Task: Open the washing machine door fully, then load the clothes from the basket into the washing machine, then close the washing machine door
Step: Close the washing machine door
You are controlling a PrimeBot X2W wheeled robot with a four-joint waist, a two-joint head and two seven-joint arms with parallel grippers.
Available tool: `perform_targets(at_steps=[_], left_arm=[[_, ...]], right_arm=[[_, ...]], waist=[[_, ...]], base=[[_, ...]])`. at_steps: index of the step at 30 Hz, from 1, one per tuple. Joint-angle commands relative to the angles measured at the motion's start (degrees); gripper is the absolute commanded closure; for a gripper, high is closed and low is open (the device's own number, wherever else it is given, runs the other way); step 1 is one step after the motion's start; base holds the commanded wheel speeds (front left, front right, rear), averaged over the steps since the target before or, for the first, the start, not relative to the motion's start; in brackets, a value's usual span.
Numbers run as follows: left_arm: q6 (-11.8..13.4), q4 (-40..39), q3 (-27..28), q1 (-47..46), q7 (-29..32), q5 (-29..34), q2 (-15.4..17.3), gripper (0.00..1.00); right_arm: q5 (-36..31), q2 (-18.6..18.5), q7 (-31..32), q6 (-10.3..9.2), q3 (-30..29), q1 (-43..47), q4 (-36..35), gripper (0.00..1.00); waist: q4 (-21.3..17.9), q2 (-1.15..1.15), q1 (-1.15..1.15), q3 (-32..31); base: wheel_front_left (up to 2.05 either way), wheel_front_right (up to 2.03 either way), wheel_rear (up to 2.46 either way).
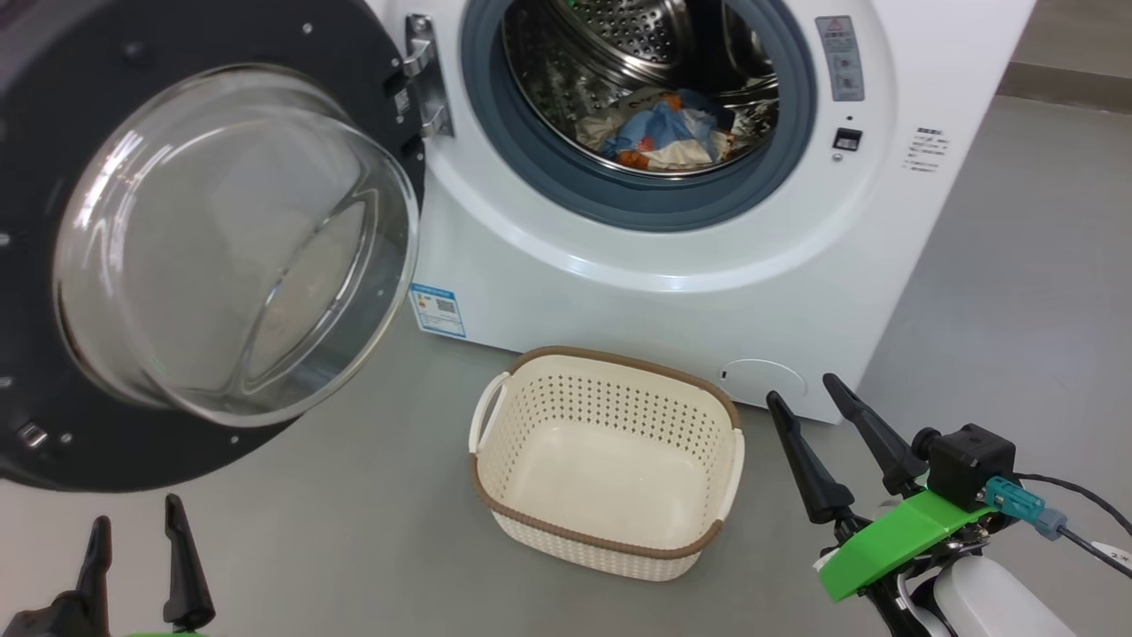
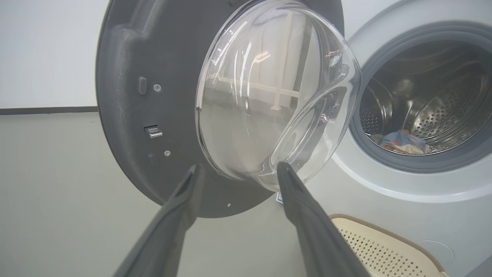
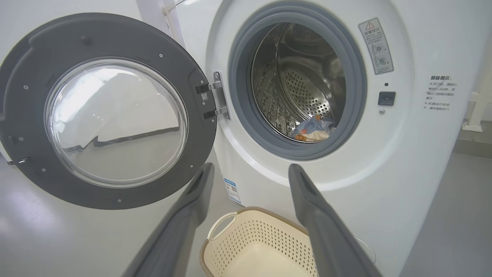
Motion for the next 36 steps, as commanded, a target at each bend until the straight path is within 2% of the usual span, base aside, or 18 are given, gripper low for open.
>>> perform_targets(at_steps=[1, 12, 35, 36], left_arm=[[0.16, -1.12, 1.51, -1.32, -0.37, 0.66, 0.93, 0.00], [0.06, -0.93, 1.35, -1.09, -0.37, 0.97, 0.76, 0.00], [-0.10, -1.19, 2.54, -1.15, -0.37, 1.02, 1.39, 0.00], [-0.10, -1.22, 2.59, -1.19, -0.37, 1.02, 1.40, 0.15]], right_arm=[[0.68, -0.26, -0.46, 0.25, 0.83, -0.70, -1.05, 0.00], [1.13, -0.28, -0.46, 0.25, 1.75, -0.91, -0.77, 0.00], [1.96, -0.40, -0.46, 0.25, 2.89, -0.61, -0.74, 0.00], [2.00, -0.41, -0.46, 0.25, 2.91, -0.61, -0.74, 0.00]], waist=[[0.92, 0.00, 0.00, 0.18], [2.92, 0.00, 0.00, -0.44], [1.12, 0.00, 0.00, -0.46], [1.03, 0.00, 0.00, -0.45]], base=[[0.00, 0.00, 0.00], [0.00, 0.00, 0.00], [0.00, 0.00, 0.00], [0.00, 0.00, 0.00]])
